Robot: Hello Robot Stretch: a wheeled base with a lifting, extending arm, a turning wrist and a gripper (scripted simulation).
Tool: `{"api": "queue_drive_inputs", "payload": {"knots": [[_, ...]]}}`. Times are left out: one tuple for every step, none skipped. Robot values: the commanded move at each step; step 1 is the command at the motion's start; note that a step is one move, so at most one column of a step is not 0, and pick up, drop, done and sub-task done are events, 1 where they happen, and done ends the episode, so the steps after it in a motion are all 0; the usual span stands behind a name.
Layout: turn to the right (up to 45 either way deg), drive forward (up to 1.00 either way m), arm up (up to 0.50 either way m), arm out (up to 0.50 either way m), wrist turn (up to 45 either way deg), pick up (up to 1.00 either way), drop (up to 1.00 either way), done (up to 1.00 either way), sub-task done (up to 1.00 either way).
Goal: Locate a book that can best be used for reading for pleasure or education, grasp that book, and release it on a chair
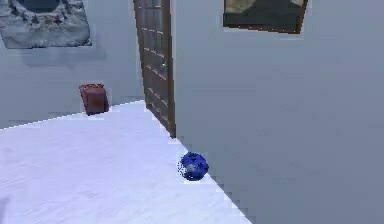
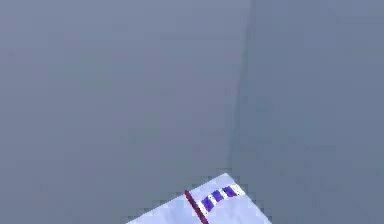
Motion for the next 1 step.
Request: {"api": "queue_drive_inputs", "payload": {"knots": [[-45.0, 0.0, 0.0, 0.0, 0.0, 0.0, 0.0, 0.0, 0.0]]}}
